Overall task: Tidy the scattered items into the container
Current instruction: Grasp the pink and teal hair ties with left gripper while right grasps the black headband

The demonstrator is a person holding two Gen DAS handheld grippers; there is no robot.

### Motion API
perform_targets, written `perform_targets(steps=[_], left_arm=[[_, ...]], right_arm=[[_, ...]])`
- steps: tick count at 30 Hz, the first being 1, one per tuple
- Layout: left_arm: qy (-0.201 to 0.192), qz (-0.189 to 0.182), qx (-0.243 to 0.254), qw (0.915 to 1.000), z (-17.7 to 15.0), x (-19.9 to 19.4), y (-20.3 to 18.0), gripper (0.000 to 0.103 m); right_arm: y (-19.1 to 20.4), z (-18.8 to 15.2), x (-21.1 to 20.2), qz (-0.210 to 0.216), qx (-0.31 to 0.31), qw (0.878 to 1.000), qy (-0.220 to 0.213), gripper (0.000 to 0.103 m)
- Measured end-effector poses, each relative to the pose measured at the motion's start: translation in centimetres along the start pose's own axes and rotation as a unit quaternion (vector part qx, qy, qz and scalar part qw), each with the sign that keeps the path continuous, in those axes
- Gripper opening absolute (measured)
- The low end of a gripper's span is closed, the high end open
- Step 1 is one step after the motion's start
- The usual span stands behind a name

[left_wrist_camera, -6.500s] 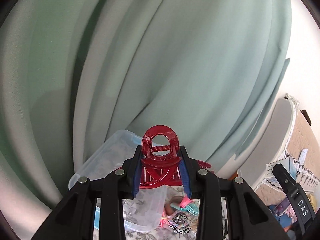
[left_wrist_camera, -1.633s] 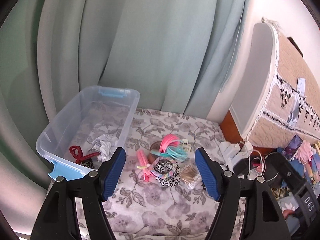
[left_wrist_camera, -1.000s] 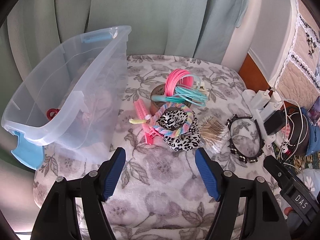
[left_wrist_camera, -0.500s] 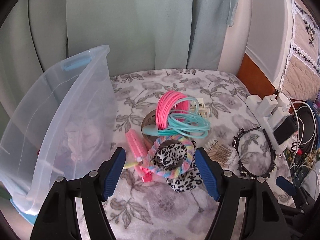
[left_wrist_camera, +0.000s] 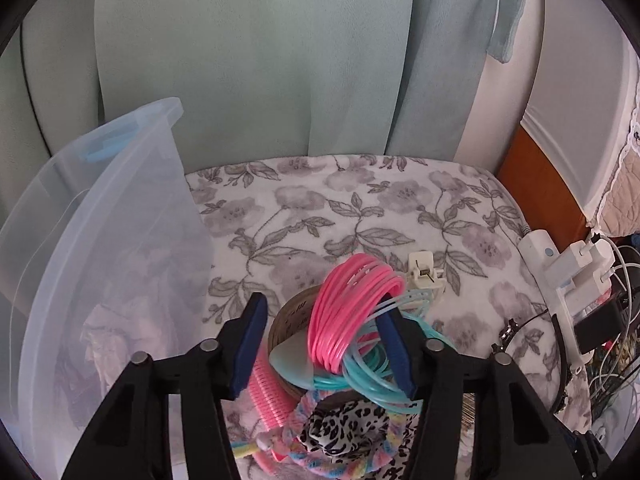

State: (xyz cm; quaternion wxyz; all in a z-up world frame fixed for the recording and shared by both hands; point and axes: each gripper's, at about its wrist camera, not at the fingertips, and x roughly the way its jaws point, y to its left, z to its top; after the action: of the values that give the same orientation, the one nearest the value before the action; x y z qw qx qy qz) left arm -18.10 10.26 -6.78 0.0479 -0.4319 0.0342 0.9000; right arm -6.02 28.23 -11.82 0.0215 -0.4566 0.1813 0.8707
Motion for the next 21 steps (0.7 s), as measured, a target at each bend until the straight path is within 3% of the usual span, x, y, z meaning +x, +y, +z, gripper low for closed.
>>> perform_targets(steps=[3, 7, 8, 12, 14, 15, 21], left_arm=[[0.004, -0.009, -0.007, 0.9999, 0.0, 0.6, 0.0, 0.023], [-0.001, -0.017, -0.021, 0.9997, 0.1, 0.4, 0.6, 0.017], [-0.002, -0.02, -0.028, 0.9994, 0.2, 0.1, 1.0, 0.016], [-0.017, -0.028, -0.063, 0.9975, 0.3, -1.1, 2.4, 0.014], [-0.022, -0.035, -0.072, 0.9966, 0.3, -1.6, 2.6, 0.014], [-0.022, -0.04, -0.075, 0.9962, 0.2, -1.7, 2.6, 0.014], [-0.01, -0.056, -0.088, 0.9945, -0.2, -2.0, 2.9, 0.014]], right_arm=[[0.4, 0.3, 0.6, 0.005, -0.005, 1.0, 0.004, 0.067], [0.7, 0.4, 1.6, -0.002, -0.021, 1.0, 0.023, 0.06], [0.7, 0.5, 1.5, -0.004, -0.025, 0.999, 0.027, 0.056], [-0.2, 1.3, 0.3, 0.003, -0.039, 0.999, 0.021, 0.056], [-0.3, 1.2, 1.3, 0.0, -0.054, 0.998, 0.04, 0.056], [-0.5, 0.8, 2.3, -0.006, -0.053, 0.997, 0.054, 0.056], [0.6, 0.3, 2.8, -0.042, -0.08, 0.995, 0.038, 0.053]])
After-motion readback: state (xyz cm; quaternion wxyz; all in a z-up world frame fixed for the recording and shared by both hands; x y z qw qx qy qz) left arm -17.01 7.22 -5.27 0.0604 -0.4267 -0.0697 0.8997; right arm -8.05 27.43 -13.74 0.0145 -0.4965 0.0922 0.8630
